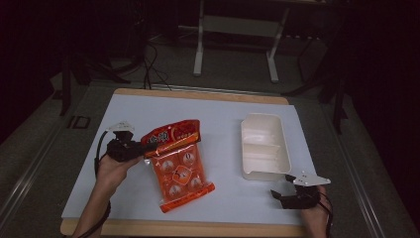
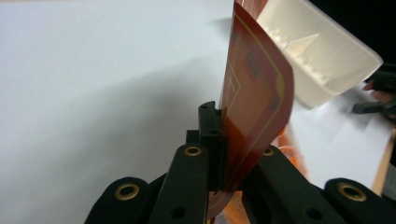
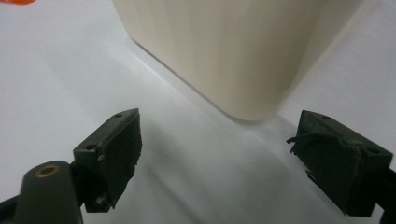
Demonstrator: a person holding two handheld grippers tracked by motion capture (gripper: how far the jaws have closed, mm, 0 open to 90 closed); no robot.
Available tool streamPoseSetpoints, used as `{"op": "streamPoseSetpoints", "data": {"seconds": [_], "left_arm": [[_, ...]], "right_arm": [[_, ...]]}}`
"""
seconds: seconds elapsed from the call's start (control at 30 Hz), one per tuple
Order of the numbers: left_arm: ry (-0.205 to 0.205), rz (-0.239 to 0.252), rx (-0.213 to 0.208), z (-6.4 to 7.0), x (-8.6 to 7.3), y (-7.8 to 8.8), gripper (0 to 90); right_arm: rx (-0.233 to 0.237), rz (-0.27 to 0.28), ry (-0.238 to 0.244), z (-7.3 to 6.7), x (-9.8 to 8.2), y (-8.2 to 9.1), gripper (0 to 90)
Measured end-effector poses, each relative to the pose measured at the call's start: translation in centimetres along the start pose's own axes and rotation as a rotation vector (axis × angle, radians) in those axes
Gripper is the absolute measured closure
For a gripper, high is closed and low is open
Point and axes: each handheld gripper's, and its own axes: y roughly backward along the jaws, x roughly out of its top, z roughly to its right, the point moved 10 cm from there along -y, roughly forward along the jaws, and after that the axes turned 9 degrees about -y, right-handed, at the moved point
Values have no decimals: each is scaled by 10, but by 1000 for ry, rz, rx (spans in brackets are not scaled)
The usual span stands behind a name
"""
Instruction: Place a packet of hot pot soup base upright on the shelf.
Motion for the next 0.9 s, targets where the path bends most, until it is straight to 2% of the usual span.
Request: {"op": "streamPoseSetpoints", "data": {"seconds": [0.33, 0.7, 0.9], "left_arm": [[-104, 25, -10, 22, 52, 10, 899], [-176, 45, -16, 39, 85, 10, 899], [-217, 41, -1, 46, 100, 12, 899]], "right_arm": [[3, 0, 3, -2, 1, -1, 148], [4, 1, 11, -3, 2, -3, 148], [7, -1, 10, -4, 2, -3, 148]]}}
